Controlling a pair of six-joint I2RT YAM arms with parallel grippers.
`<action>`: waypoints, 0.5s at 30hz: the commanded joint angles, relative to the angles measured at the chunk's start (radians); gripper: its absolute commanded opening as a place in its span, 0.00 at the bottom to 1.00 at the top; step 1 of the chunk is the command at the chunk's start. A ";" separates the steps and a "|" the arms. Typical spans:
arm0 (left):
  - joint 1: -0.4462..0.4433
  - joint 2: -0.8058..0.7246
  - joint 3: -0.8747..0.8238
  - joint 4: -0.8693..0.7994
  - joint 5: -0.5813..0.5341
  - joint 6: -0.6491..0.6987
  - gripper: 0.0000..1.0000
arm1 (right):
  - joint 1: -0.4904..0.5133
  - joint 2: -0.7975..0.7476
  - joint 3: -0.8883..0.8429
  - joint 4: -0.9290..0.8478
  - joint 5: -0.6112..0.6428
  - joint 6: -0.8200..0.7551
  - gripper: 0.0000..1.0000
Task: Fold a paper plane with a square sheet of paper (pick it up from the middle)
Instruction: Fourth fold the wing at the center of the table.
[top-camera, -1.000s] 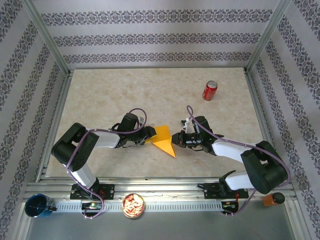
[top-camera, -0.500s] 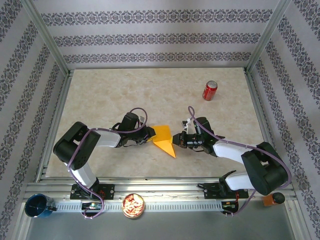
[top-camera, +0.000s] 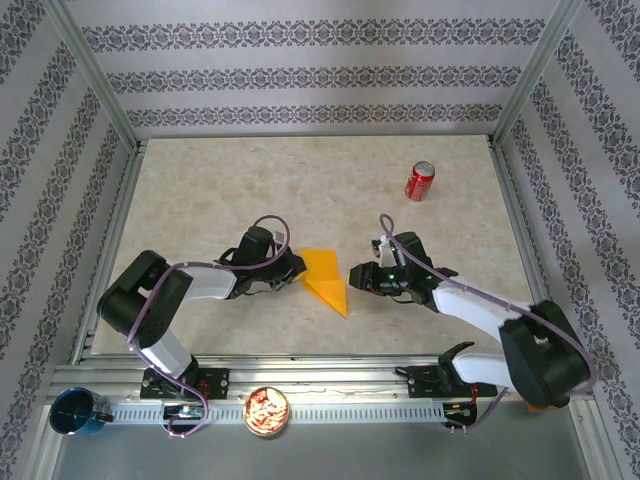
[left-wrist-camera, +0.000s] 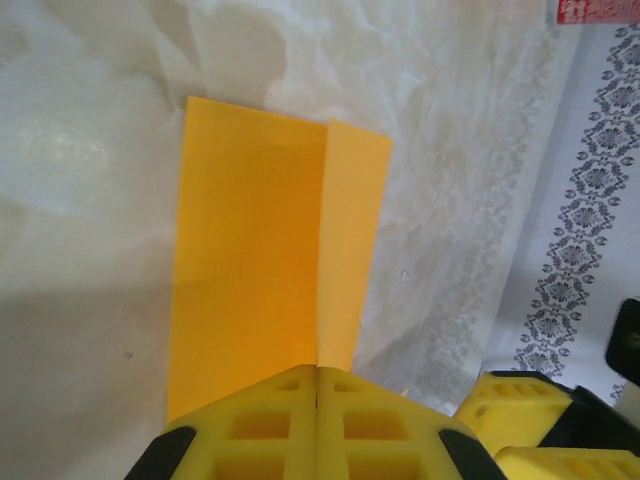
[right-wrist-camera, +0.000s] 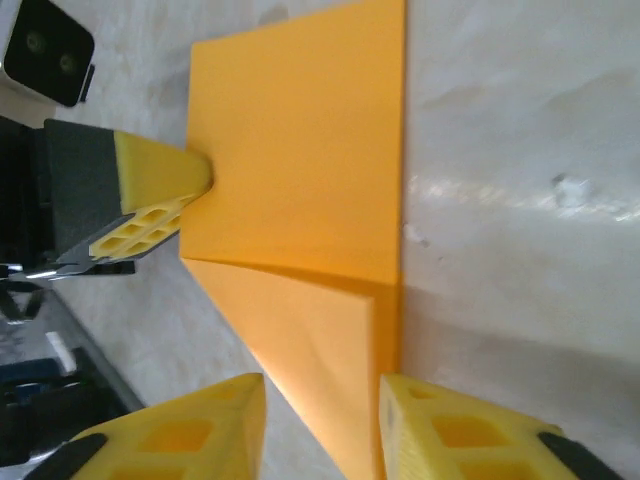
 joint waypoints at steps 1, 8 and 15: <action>0.010 -0.077 -0.022 -0.024 -0.073 -0.020 0.00 | 0.096 -0.123 -0.008 -0.094 0.280 -0.135 0.44; -0.003 -0.155 -0.034 -0.093 -0.152 -0.064 0.00 | 0.518 -0.218 -0.151 0.125 0.818 -0.442 0.40; -0.016 -0.175 -0.044 -0.114 -0.191 -0.090 0.00 | 0.646 0.004 -0.052 0.208 0.885 -0.649 0.37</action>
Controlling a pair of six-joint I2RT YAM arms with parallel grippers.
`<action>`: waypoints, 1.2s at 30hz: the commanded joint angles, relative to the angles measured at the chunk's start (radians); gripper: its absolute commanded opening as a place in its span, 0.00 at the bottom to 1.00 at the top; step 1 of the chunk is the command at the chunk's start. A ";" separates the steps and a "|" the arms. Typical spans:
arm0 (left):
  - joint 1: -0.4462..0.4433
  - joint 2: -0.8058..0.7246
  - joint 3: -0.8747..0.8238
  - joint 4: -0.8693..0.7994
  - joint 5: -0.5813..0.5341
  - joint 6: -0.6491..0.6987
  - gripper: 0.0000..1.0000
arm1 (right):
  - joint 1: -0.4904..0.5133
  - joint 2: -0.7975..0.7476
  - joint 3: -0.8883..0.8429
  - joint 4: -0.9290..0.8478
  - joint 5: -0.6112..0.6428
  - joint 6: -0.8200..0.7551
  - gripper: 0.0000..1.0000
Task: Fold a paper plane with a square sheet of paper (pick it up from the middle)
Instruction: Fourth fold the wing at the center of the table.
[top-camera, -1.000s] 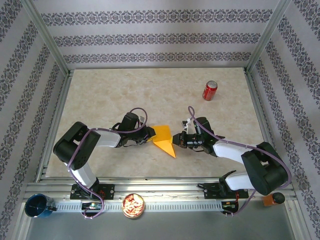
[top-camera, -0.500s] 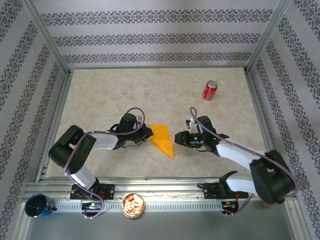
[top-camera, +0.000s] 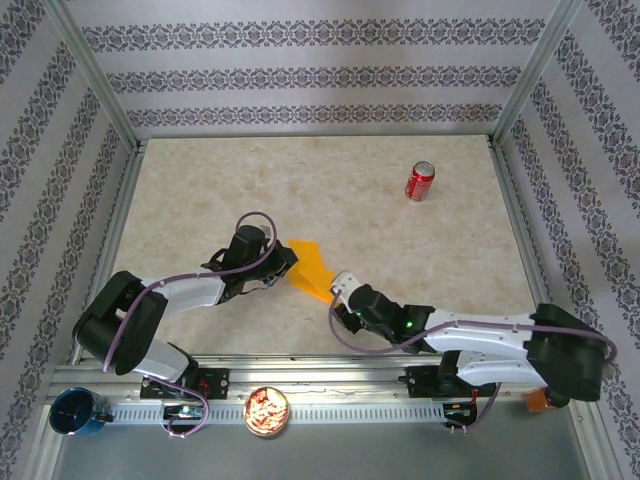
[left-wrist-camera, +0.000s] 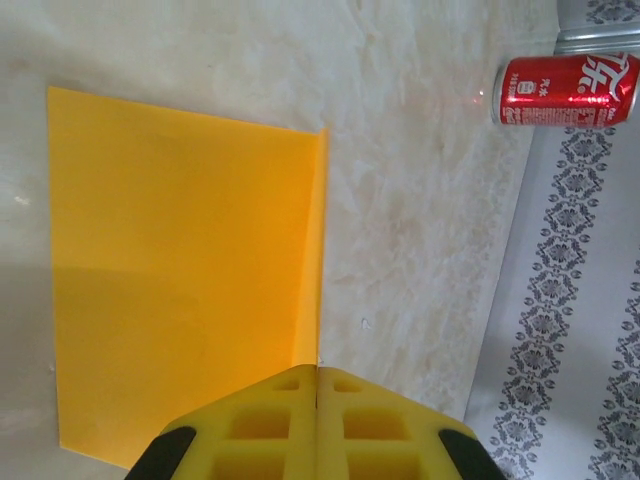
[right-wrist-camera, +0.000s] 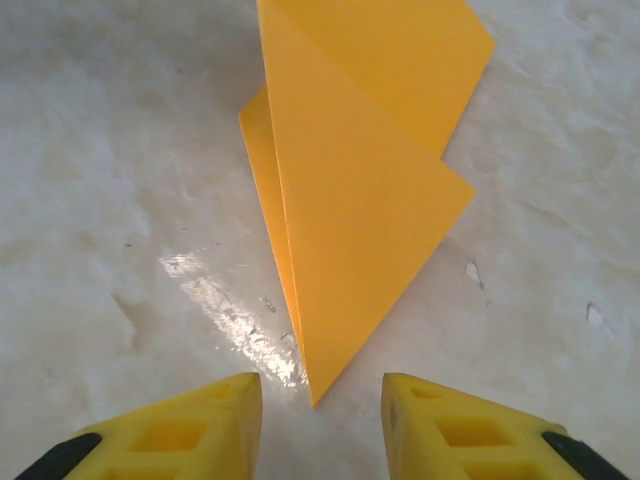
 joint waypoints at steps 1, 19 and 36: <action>-0.017 -0.015 -0.018 -0.026 -0.032 -0.029 0.00 | 0.030 0.074 0.039 0.133 0.109 -0.147 0.36; -0.030 0.011 0.007 0.009 -0.007 -0.058 0.00 | 0.033 0.393 0.132 0.233 0.178 -0.183 0.32; -0.031 0.002 0.014 -0.011 -0.012 -0.049 0.00 | 0.034 0.390 0.103 0.252 0.159 -0.080 0.18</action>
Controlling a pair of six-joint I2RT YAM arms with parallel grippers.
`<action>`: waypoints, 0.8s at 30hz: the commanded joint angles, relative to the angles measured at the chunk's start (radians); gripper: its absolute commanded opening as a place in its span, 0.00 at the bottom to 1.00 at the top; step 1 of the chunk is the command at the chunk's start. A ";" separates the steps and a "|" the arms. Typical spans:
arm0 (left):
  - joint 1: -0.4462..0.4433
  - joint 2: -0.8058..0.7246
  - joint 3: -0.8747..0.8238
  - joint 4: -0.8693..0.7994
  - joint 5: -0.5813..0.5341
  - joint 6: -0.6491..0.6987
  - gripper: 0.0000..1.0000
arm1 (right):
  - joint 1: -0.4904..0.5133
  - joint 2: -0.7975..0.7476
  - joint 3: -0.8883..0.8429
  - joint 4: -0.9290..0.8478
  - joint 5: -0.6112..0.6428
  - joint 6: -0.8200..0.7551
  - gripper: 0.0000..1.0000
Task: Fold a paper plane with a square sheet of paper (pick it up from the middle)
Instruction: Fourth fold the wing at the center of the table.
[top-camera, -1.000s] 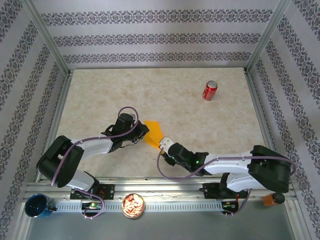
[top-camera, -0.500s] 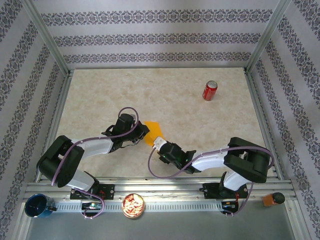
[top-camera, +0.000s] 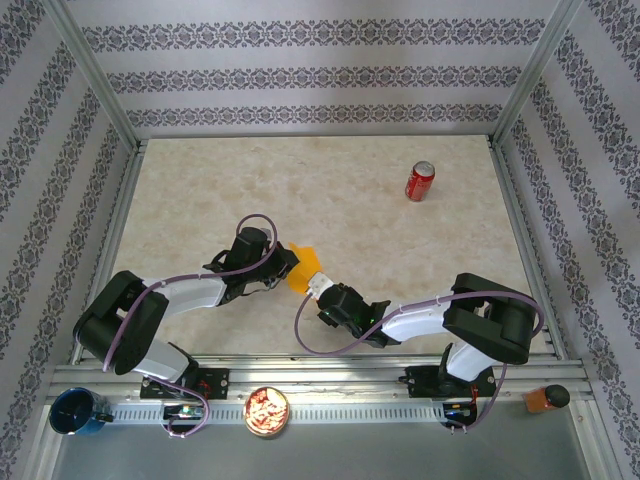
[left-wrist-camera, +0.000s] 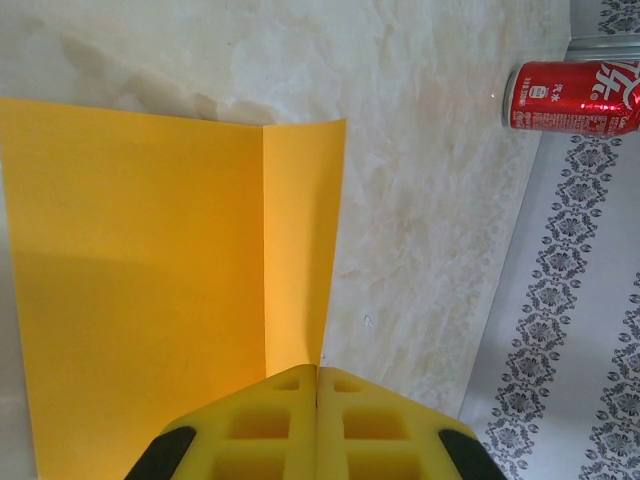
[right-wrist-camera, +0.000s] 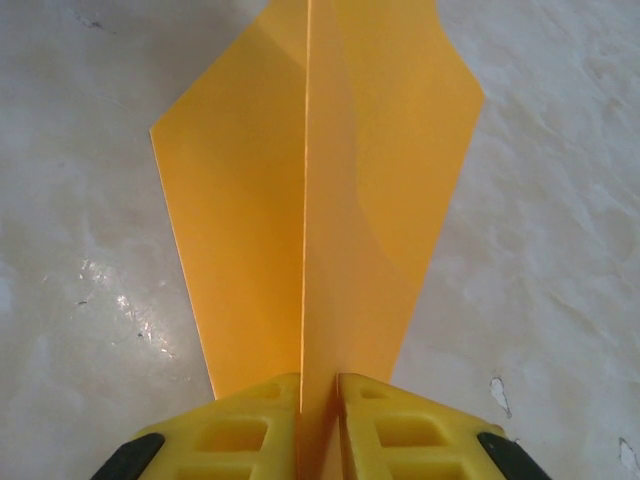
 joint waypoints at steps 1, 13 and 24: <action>-0.011 -0.002 0.019 -0.011 0.000 0.000 0.00 | 0.011 -0.011 -0.007 0.014 -0.003 0.043 0.18; -0.010 -0.029 0.002 -0.021 -0.017 -0.003 0.12 | 0.004 0.003 -0.013 0.045 -0.030 0.103 0.05; -0.009 -0.166 -0.039 -0.148 -0.117 0.010 0.44 | -0.014 0.061 0.006 0.064 -0.093 0.163 0.05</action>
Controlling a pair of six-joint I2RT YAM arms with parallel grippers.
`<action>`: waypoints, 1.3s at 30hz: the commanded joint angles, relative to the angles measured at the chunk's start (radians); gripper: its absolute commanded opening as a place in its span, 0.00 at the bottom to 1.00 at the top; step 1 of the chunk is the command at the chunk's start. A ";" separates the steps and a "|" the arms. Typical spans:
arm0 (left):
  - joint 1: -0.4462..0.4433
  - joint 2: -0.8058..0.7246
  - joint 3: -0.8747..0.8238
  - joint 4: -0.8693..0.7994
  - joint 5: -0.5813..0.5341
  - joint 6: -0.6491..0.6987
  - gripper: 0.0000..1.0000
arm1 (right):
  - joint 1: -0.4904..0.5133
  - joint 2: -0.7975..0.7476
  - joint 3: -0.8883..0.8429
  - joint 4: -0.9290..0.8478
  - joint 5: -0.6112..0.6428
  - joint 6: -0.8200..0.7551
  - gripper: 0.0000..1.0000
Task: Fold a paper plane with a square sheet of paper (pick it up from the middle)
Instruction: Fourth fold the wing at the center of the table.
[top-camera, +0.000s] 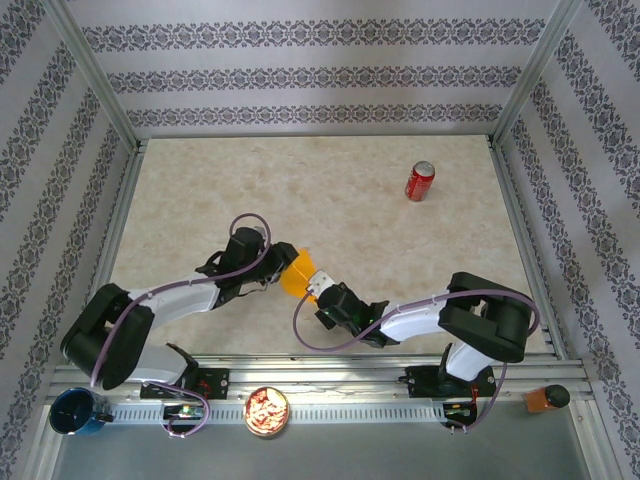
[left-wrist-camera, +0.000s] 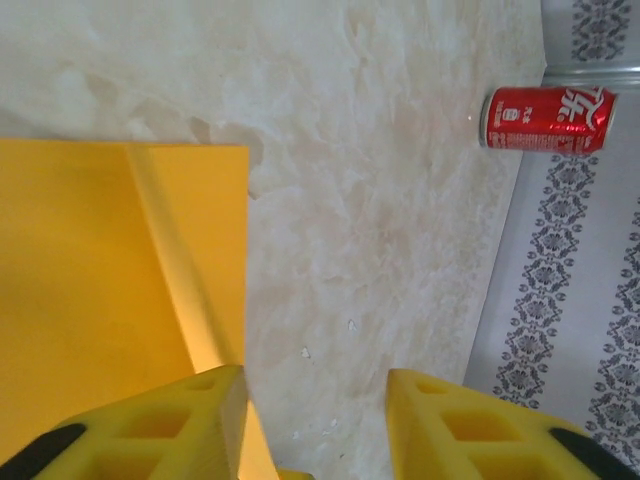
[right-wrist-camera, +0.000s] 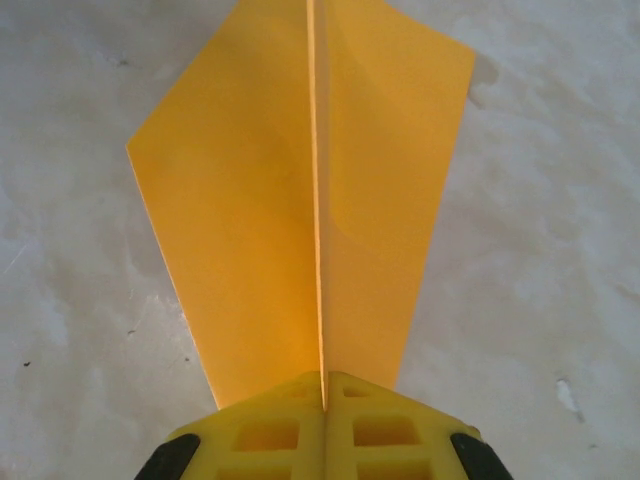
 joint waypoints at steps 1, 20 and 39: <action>-0.009 -0.071 -0.022 -0.097 -0.075 0.015 0.45 | -0.012 0.037 0.012 0.019 -0.038 0.049 0.05; 0.011 -0.109 -0.014 -0.175 -0.093 0.047 0.55 | -0.038 0.075 0.021 0.051 -0.155 0.104 0.11; 0.016 -0.171 0.014 -0.275 -0.125 0.105 0.52 | -0.071 0.081 0.032 0.049 -0.283 0.167 0.08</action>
